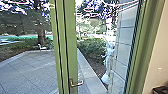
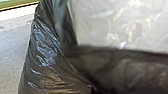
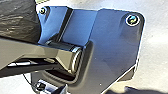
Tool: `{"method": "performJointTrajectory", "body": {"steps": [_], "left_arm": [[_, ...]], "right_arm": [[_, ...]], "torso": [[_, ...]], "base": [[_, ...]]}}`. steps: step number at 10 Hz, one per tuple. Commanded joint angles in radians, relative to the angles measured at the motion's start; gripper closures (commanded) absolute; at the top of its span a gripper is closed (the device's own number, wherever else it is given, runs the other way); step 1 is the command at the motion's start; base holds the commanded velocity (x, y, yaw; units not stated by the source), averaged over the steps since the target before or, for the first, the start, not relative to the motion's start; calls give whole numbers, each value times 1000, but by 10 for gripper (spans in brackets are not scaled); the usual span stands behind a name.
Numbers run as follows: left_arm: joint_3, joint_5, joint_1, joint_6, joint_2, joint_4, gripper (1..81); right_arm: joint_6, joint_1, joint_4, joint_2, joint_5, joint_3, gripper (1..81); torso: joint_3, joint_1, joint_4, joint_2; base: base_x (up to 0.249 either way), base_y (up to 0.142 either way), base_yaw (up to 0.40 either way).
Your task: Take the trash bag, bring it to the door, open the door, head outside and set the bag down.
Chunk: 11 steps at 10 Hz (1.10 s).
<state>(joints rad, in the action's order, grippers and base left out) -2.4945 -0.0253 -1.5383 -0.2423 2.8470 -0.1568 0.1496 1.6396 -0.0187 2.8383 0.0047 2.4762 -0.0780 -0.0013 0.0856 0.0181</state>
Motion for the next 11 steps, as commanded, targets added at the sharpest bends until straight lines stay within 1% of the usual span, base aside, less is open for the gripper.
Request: {"method": "performJointTrajectory", "body": {"steps": [1,5,11], "left_arm": [[5,-53,62,-9,-12,10,811],[-15,-53,63,-9,-12,11,811],[-17,-53,63,-9,-6,19,811]], "right_arm": [[4,-53,10,-15,-54,-8,10],[4,-51,10,-15,-52,-10,10],[4,-49,10,-12,-52,-7,10]], "torso": [[0,1,0,0],[0,1,0,0],[0,1,0,0]], "base": [[0,0,185],[0,0,185],[0,0,185]]}}
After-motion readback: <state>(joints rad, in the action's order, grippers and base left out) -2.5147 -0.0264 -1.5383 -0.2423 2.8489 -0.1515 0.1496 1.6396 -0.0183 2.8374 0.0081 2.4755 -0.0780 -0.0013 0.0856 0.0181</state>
